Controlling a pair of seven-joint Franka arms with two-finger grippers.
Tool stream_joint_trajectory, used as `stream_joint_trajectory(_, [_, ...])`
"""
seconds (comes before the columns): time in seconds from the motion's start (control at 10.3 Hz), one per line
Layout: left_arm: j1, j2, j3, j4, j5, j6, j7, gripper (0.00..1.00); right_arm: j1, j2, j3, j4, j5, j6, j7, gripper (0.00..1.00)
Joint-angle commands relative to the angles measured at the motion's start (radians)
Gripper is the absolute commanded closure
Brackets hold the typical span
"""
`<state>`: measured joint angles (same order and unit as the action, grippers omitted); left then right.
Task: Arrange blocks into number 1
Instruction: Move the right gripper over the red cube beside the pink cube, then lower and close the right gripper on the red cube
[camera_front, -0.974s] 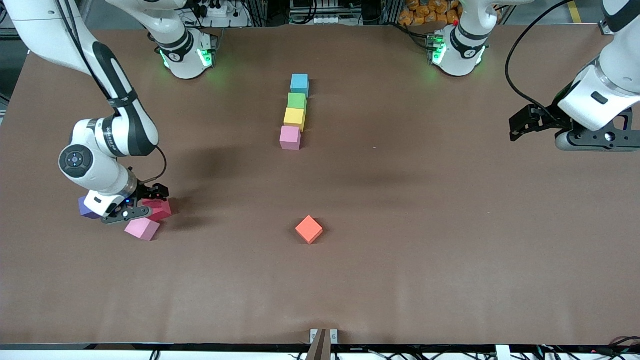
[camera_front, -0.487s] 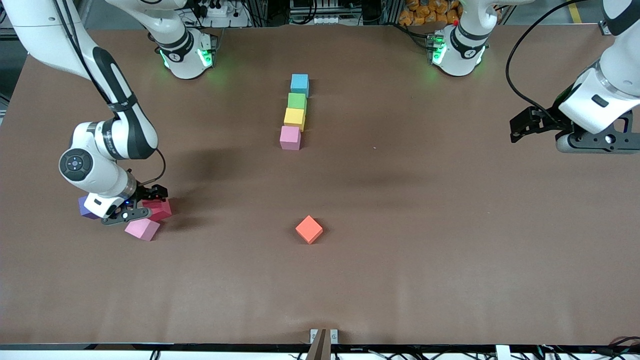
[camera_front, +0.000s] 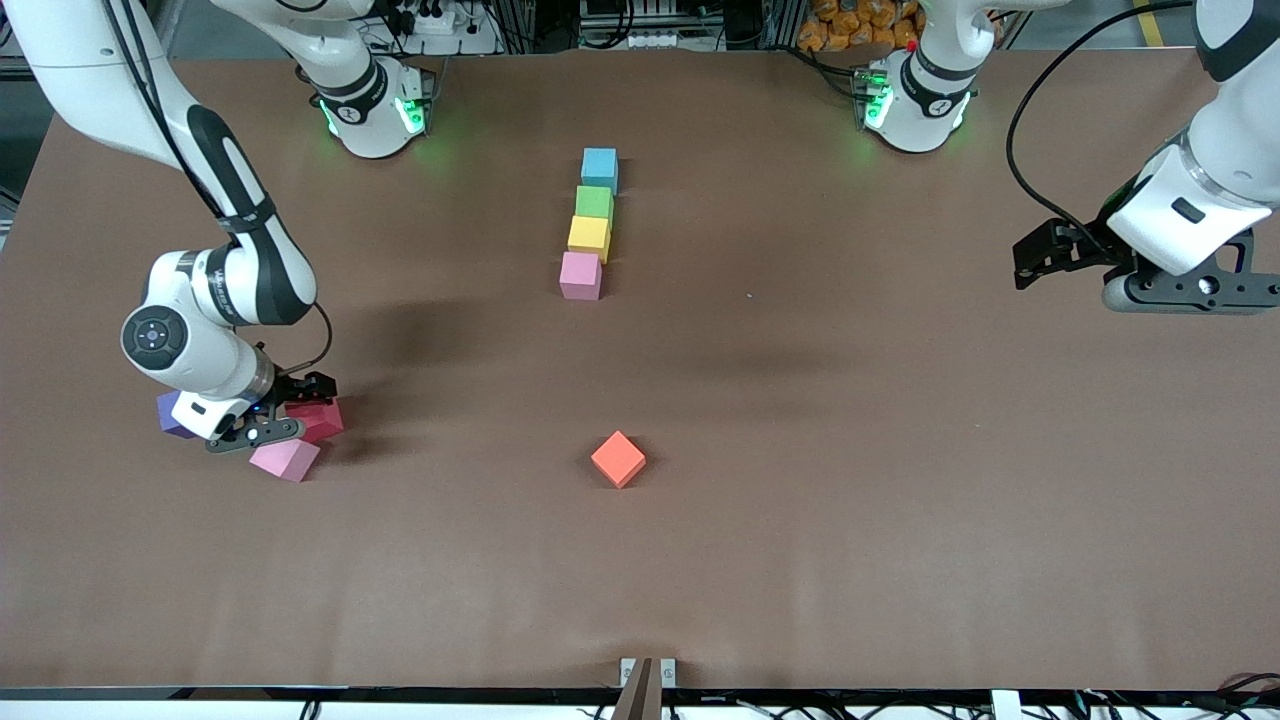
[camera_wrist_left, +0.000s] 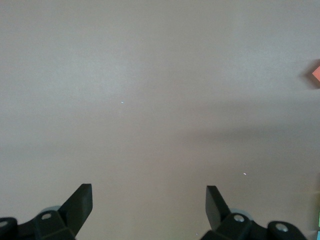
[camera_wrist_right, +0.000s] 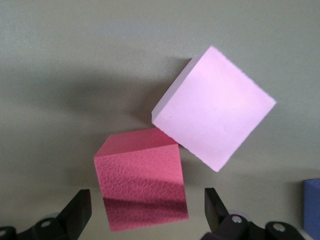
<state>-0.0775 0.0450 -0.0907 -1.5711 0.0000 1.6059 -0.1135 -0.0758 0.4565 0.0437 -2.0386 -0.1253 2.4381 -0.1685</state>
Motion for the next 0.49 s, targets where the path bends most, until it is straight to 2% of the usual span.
stream_joint_trajectory(0.0, [0.004,0.006,-0.003,0.016,-0.008,-0.003,0.026,0.00,0.007,0.028,-0.005,0.018,0.036,0.002,-0.023,0.00])
stream_joint_trajectory(0.1, [0.004,0.006,-0.003,0.016,-0.008,-0.003,0.026,0.00,0.007,0.034,-0.005,0.018,0.036,0.004,-0.023,0.02])
stream_joint_trajectory(0.19, [0.004,0.006,-0.003,0.016,-0.008,-0.003,0.025,0.00,0.007,0.037,-0.005,0.020,0.035,0.006,-0.023,0.16])
stream_joint_trajectory(0.29, [0.004,0.006,-0.003,0.016,-0.008,-0.003,0.025,0.00,0.007,0.043,-0.005,0.023,0.035,0.009,-0.023,0.40])
stream_joint_trajectory(0.39, [0.002,0.007,-0.003,0.016,-0.008,-0.003,0.025,0.00,0.008,0.045,-0.005,0.026,0.035,0.009,-0.017,0.71])
